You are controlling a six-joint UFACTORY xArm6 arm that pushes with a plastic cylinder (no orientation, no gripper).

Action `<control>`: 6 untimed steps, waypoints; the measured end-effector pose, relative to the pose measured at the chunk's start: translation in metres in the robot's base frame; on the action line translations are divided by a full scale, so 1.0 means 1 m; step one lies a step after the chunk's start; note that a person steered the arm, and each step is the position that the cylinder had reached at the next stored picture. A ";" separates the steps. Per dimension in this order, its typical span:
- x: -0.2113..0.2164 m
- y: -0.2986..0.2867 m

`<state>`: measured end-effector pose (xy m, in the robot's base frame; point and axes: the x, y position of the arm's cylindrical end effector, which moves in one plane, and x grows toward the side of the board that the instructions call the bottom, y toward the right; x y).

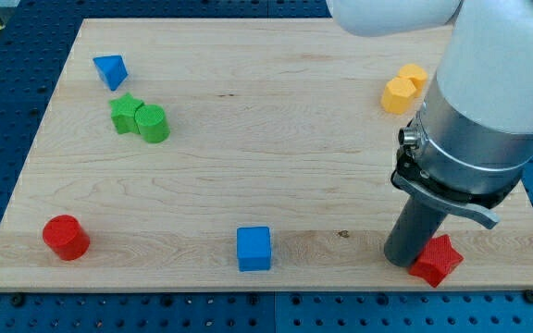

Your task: Move the red star right a bit

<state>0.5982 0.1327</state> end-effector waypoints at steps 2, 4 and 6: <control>0.000 -0.014; 0.013 0.007; 0.020 0.007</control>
<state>0.6178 0.1401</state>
